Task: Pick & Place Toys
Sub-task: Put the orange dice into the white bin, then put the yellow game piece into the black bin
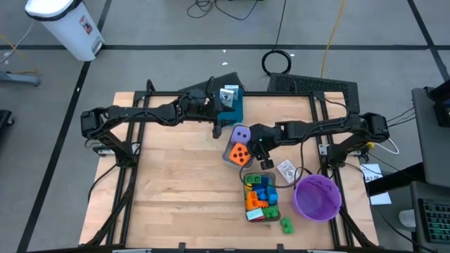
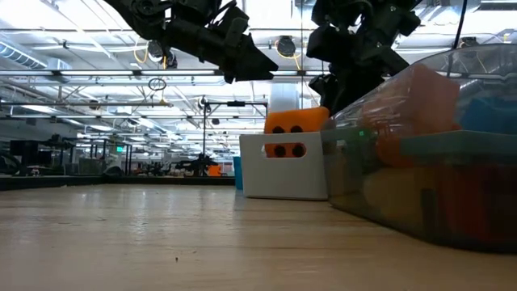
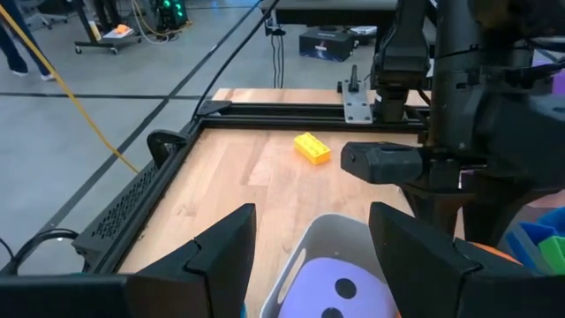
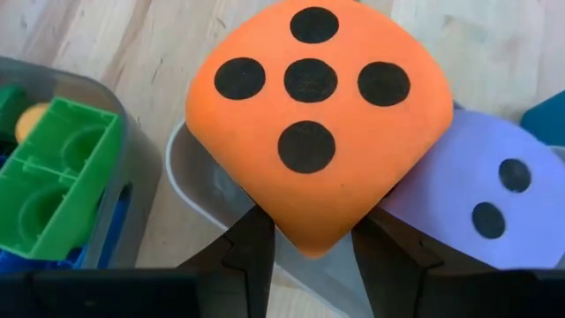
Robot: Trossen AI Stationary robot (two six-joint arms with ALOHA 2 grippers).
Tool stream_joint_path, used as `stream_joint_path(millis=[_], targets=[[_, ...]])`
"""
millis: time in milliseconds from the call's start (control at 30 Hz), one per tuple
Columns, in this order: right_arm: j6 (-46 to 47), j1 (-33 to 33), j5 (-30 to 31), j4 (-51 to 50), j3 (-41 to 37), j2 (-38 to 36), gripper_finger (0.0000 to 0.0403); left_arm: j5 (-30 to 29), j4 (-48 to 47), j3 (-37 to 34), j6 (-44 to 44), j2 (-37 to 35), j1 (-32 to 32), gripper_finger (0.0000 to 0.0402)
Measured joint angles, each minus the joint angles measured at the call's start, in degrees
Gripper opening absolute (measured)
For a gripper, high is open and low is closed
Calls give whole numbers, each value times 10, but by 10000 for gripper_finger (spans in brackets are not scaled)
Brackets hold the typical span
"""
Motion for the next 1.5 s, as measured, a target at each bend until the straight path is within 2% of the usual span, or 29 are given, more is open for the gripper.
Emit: stream_joint_path(millis=[200,533,767,900,1100,1167,1367,1500], targets=[[-4,0,0,5,0,0,134,0,0,0,0,0,0,227],[-18,0,2,7,0,-2,190,0,0,0,0,0,0,227],[-43,0,7,-11,0,-51,207,0,0,0,0,0,0,227],[-49,0,73,-62,0,-104,205,0,0,0,0,0,0,227],[-87,0,239,-153,1,-175,201,0,-1,0,0,0,0,227],[-70,0,273,-186,1,-192,201,0,-1,0,0,0,0,227],[-73,-50,237,-339,1,-208,201,0,-1,0,0,0,0,227],[-79,-120,158,-359,-26,-208,201,1,-1,0,0,0,0,227]])
